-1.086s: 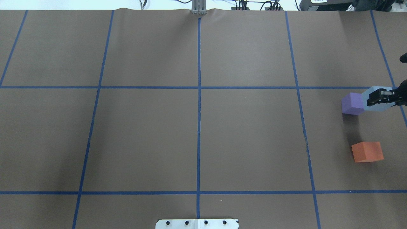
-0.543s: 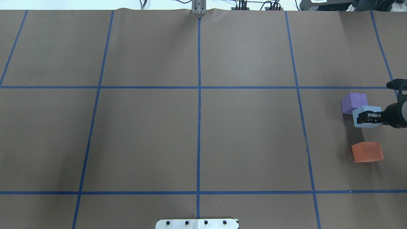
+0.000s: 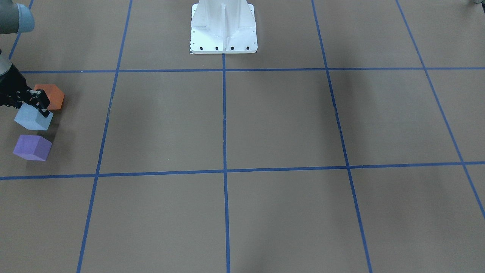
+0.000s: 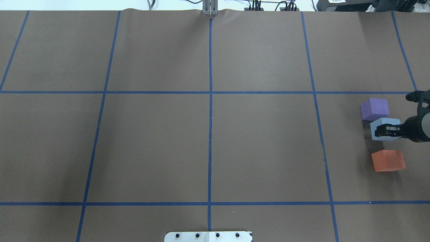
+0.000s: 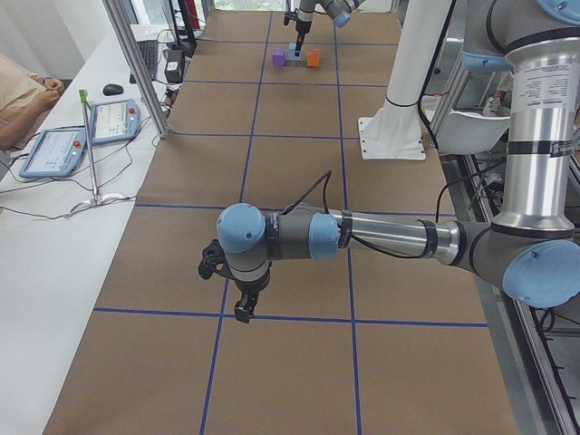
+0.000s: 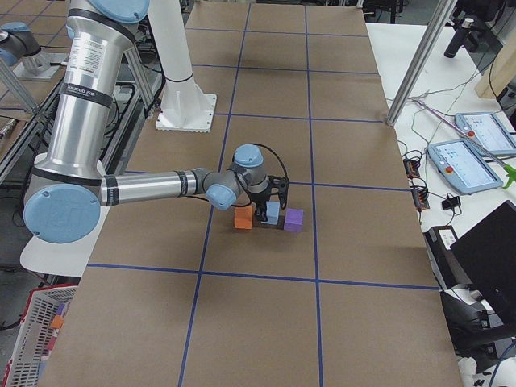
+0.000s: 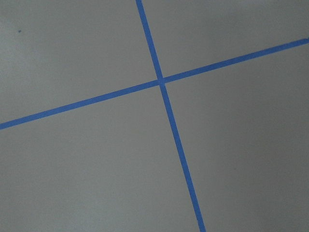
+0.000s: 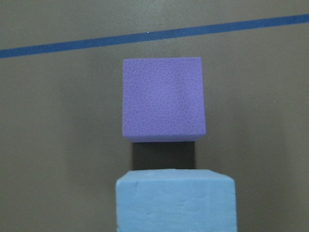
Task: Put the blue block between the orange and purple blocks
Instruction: 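Lower the light blue cube into the gap between purple and orange cubes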
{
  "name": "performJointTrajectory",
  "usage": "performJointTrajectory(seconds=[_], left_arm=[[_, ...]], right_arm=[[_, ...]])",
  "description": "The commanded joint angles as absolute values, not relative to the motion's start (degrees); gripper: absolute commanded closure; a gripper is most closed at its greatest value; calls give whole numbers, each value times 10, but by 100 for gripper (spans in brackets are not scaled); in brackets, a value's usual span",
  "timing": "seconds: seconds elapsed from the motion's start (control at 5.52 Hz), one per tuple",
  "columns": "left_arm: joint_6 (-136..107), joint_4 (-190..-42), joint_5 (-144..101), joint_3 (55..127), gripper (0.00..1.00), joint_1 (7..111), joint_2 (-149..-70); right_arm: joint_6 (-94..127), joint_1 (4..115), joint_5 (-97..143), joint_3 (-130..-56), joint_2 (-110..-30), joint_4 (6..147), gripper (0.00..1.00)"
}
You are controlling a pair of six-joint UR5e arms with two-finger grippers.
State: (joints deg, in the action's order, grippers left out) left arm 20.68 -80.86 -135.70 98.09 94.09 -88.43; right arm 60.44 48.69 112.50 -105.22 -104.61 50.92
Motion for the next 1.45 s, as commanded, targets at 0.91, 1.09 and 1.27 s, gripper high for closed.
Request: performJointTrajectory(seconds=[0.91, 1.09, 1.27], left_arm=[[206, -820, -1357, 981, 0, 940, -885], [206, -820, -1357, 981, 0, 940, -885], [206, -820, -1357, 981, 0, 940, -885]], right_arm=[[594, 454, 1104, -1036, -1045, 486, 1], [592, 455, 1106, -1037, -1047, 476, 0], [583, 463, 1115, -1052, -1046, 477, 0]])
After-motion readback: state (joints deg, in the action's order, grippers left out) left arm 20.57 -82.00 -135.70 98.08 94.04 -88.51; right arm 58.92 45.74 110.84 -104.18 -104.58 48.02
